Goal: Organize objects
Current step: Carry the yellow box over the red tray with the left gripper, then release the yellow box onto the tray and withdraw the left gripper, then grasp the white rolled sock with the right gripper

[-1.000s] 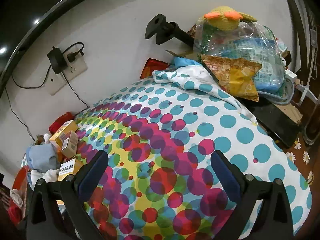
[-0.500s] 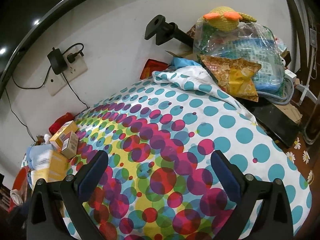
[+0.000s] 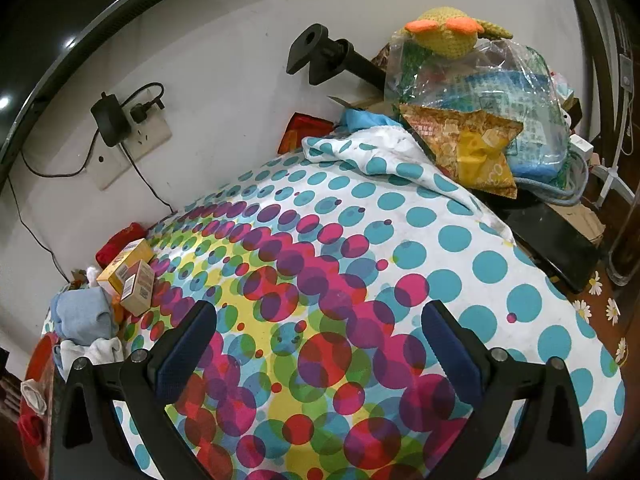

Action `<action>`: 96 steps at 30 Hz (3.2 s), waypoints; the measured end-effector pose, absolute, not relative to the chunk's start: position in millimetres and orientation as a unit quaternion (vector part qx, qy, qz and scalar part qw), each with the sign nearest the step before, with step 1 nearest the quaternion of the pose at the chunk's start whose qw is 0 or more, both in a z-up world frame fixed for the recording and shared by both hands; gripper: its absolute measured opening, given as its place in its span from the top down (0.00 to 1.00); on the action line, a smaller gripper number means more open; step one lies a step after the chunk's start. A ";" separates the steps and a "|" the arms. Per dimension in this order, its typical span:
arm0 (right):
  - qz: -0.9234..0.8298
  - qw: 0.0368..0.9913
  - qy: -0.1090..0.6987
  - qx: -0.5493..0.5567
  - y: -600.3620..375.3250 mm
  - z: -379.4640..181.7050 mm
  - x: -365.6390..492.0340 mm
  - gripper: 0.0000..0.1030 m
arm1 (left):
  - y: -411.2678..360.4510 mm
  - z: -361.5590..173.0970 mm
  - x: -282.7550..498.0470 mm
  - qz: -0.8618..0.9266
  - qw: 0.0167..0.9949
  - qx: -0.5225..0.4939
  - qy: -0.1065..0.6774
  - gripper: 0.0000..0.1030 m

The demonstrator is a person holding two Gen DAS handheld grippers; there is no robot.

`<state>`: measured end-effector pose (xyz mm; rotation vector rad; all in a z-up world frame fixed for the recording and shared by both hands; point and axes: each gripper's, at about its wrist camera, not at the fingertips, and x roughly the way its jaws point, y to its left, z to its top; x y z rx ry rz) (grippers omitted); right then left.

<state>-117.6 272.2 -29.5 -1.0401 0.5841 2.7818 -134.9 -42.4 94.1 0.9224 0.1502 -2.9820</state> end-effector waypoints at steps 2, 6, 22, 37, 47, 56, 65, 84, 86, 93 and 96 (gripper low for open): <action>0.916 0.054 0.195 -0.347 272.7 -30.7 -118.3 0.01 | -79.4 100.4 -131.5 -0.954 0.036 0.292 0.049 0.49; 0.916 0.054 0.195 -0.348 272.7 -30.4 -118.5 0.01 | -155.8 103.0 -125.4 -0.949 0.094 0.297 0.055 0.49; 0.914 0.057 0.185 -0.357 267.5 -32.9 -121.2 0.01 | -329.9 33.8 -116.7 -0.898 0.212 0.375 0.091 0.49; 0.914 0.058 0.182 -0.357 265.1 -31.4 -121.9 0.01 | -335.4 -12.1 -135.9 -0.875 0.221 0.420 0.093 0.48; 0.915 0.059 0.180 -0.357 263.7 -30.6 -121.7 0.01 | -334.7 -13.2 -140.6 -0.869 0.219 0.435 0.086 0.47; 0.914 0.060 0.180 -0.357 261.3 -31.1 -122.2 0.01 | -320.4 30.2 -101.9 -0.906 0.202 0.362 0.091 0.41; 0.913 0.070 0.156 -0.370 259.1 -31.5 -125.2 0.01 | -245.2 72.5 22.2 -0.956 0.112 0.266 0.058 0.26; 0.910 -0.076 -0.039 -0.407 59.0 -32.1 -119.7 0.13 | -209.4 -18.6 91.7 -0.940 0.022 0.305 0.150 0.26; 0.902 -0.077 -0.036 -0.423 53.2 -39.9 -128.2 0.32 | -209.7 -20.1 91.8 -0.939 0.022 0.306 0.155 0.26; 0.898 -0.079 -0.018 -0.432 61.3 -42.2 -145.3 0.72 | -205.8 -24.7 85.3 -0.937 0.009 0.316 0.151 0.26; 0.898 -0.079 -0.013 -0.433 67.2 -41.6 -145.4 0.81 | -204.2 -26.3 84.6 -0.936 0.006 0.319 0.151 0.26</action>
